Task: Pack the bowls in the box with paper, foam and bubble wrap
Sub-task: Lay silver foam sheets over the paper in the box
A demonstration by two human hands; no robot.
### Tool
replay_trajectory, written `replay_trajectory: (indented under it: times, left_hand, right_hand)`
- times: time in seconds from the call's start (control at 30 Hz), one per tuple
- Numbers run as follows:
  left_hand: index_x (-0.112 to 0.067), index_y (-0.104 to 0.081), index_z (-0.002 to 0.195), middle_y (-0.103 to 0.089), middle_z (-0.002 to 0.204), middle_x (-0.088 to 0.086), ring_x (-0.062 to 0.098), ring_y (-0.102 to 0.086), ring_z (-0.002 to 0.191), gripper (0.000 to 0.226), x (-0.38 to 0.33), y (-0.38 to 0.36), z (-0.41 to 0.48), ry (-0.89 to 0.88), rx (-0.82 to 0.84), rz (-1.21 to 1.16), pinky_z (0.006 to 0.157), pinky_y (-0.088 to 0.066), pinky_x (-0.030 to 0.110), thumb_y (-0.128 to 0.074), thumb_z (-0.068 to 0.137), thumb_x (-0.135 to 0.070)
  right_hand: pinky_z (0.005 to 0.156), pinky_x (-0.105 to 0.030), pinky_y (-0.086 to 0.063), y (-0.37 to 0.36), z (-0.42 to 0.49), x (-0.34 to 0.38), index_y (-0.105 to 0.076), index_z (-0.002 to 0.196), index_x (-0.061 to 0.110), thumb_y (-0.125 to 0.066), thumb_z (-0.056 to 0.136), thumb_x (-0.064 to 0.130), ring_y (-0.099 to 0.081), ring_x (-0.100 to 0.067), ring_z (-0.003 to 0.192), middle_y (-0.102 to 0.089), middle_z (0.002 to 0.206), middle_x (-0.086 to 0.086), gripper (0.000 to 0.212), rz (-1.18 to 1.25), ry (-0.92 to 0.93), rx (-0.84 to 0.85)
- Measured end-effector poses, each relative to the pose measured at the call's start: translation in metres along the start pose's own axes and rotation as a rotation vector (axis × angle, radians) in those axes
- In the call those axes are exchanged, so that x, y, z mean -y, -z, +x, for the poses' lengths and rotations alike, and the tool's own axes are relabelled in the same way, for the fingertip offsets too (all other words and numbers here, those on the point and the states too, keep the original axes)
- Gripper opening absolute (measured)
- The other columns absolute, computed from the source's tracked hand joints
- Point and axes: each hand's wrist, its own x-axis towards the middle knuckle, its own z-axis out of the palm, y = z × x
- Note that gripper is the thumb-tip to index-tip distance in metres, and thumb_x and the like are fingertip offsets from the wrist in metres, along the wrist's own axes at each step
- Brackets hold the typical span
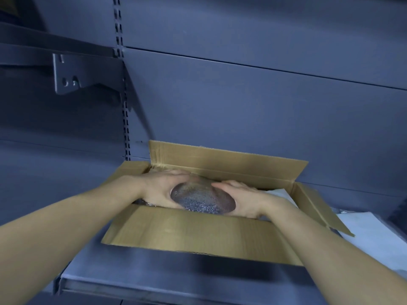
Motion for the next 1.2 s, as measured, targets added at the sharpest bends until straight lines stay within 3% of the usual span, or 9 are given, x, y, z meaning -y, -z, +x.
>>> replay_trajectory:
  times: [0.1,0.17,0.3,0.43,0.53,0.63,0.77,0.9,1.2]
  left_hand:
    - [-0.046,-0.031,0.147,-0.034,0.154,-0.018,0.007,-0.031,0.141,0.097,-0.001,0.004,0.000,0.025,-0.076,-0.086,0.117,-0.028,0.034,-0.036,0.064,-0.094]
    - [-0.042,-0.036,0.146,-0.038,0.152,-0.018,0.007,-0.035,0.139,0.099,-0.003,0.003,0.001,0.022,-0.096,-0.067,0.116,-0.031,0.034,-0.025,0.064,-0.097]
    - [-0.046,-0.034,0.145,-0.034,0.153,-0.023,0.007,-0.033,0.141,0.090,-0.009,-0.003,0.006,0.066,-0.038,0.056,0.114,-0.031,0.043,-0.028,0.068,-0.094]
    - [-0.046,-0.032,0.147,-0.031,0.154,-0.022,0.007,-0.030,0.142,0.069,-0.018,-0.003,0.006,0.072,-0.034,0.076,0.110,-0.026,0.038,-0.044,0.086,-0.074]
    - [-0.048,-0.031,0.146,-0.033,0.153,-0.021,0.009,-0.032,0.141,0.083,-0.015,-0.004,0.004,0.073,-0.022,0.067,0.113,-0.029,0.041,-0.029,0.074,-0.089]
    - [-0.045,-0.037,0.142,-0.043,0.147,-0.020,0.010,-0.041,0.135,0.105,-0.012,-0.002,0.005,0.098,-0.123,-0.041,0.109,-0.038,0.042,-0.014,0.057,-0.102]
    - [-0.051,-0.030,0.144,-0.035,0.153,-0.021,0.009,-0.033,0.142,0.100,-0.023,0.000,0.003,0.131,-0.159,-0.092,0.114,-0.033,0.040,-0.032,0.057,-0.100]
    - [-0.036,-0.026,0.152,-0.028,0.159,-0.011,0.010,-0.028,0.144,0.081,-0.044,-0.005,0.000,0.117,-0.140,-0.226,0.116,-0.026,0.029,-0.056,0.084,-0.068]
    - [-0.033,-0.033,0.149,-0.036,0.154,-0.011,0.012,-0.033,0.141,0.072,-0.102,-0.008,0.017,0.071,-0.221,-0.208,0.112,-0.027,0.027,-0.056,0.088,-0.063]
  right_hand:
    - [0.116,-0.040,-0.031,0.007,-0.005,-0.002,-0.021,0.152,0.042,-0.043,0.061,0.094,-0.032,-0.017,0.142,-0.028,0.156,0.006,0.107,0.171,-0.023,-0.106]
    - [0.111,-0.040,-0.037,0.010,-0.006,-0.003,-0.031,0.149,0.039,-0.034,0.069,0.091,-0.041,-0.018,0.135,-0.035,0.152,0.005,0.095,0.164,-0.040,-0.165]
    - [0.108,-0.039,-0.039,0.002,-0.003,0.002,-0.043,0.142,0.037,-0.048,0.075,0.082,-0.043,-0.017,0.132,-0.044,0.144,0.007,0.081,0.085,-0.032,-0.137]
    - [0.107,-0.037,-0.039,-0.003,-0.003,0.002,-0.041,0.144,0.037,-0.054,0.077,0.078,-0.043,-0.014,0.131,-0.044,0.144,0.009,0.079,0.089,-0.024,-0.099]
    - [0.107,-0.037,-0.039,-0.005,-0.003,0.001,-0.043,0.143,0.036,-0.044,0.084,0.076,-0.045,-0.016,0.130,-0.044,0.144,0.008,0.072,0.114,-0.038,-0.113]
    - [0.107,-0.039,-0.040,-0.001,-0.004,0.003,-0.045,0.142,0.036,-0.032,0.088,0.075,-0.047,-0.019,0.130,-0.046,0.145,0.007,0.068,0.150,-0.076,-0.193]
    - [0.111,-0.040,-0.036,0.003,-0.013,0.003,-0.037,0.147,0.040,-0.022,0.073,0.086,-0.034,-0.016,0.141,-0.037,0.154,0.010,0.089,0.135,-0.110,-0.213]
    - [0.114,-0.040,-0.031,-0.002,-0.031,0.001,-0.028,0.152,0.039,-0.036,0.089,0.073,-0.029,-0.017,0.143,-0.030,0.158,0.008,0.072,0.133,-0.137,-0.223]
    - [0.113,-0.042,-0.031,0.004,-0.085,-0.017,-0.037,0.147,0.034,-0.041,0.094,0.063,-0.032,-0.018,0.140,-0.037,0.152,0.005,0.061,0.147,-0.247,-0.346]
